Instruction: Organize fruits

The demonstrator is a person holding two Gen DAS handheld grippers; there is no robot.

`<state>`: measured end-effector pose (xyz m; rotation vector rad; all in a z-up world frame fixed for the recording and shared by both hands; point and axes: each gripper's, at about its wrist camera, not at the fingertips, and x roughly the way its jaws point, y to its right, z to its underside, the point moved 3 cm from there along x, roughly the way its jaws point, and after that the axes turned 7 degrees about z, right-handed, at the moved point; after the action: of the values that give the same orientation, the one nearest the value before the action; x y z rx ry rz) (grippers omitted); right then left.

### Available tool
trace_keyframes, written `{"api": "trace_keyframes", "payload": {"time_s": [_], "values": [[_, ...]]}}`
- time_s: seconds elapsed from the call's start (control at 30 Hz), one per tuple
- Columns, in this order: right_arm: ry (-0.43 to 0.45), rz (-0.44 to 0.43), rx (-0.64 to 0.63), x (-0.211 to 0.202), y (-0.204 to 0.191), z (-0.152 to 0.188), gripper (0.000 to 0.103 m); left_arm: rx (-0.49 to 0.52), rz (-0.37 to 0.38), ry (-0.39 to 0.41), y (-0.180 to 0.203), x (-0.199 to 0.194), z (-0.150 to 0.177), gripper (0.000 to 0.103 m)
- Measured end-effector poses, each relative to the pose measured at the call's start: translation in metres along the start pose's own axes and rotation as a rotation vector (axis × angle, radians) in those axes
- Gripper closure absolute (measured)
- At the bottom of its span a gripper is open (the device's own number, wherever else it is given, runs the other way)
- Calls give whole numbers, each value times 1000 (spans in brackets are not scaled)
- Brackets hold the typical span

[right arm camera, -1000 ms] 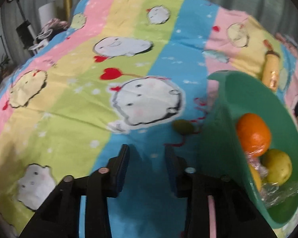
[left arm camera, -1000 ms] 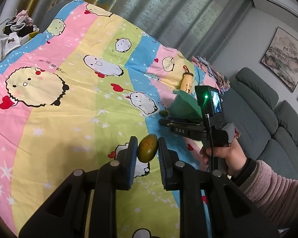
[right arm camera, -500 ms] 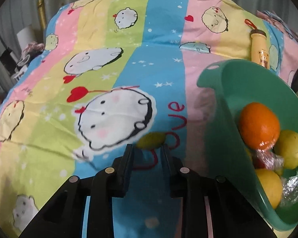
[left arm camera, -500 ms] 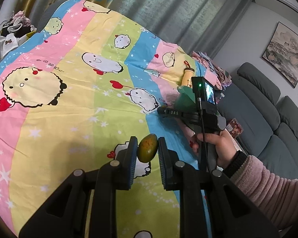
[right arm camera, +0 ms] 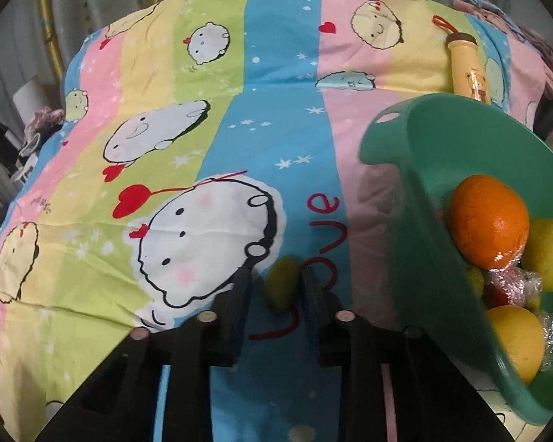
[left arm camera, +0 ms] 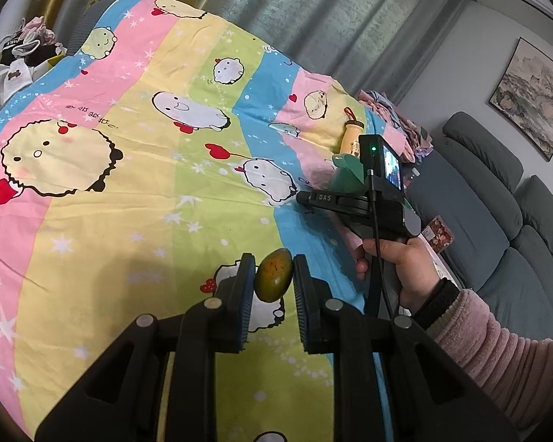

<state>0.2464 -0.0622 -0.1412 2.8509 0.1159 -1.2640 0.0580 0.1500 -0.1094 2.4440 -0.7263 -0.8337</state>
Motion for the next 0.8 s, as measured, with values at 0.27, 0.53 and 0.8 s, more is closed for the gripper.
{"api": "trace_keyframes", "payload": {"time_s": [0.27,0.53,0.8], "values": [[42,-78,-44,-34,-6,8,82,19,-20,-7,9,2,-5,84],[127,-149,-164,-102,-18,22,82,65,-16,-17,40,9,-11,84],[185,-170,-159,-140,9,26,82,131,-3,-40,80,25,-21,84]]}}
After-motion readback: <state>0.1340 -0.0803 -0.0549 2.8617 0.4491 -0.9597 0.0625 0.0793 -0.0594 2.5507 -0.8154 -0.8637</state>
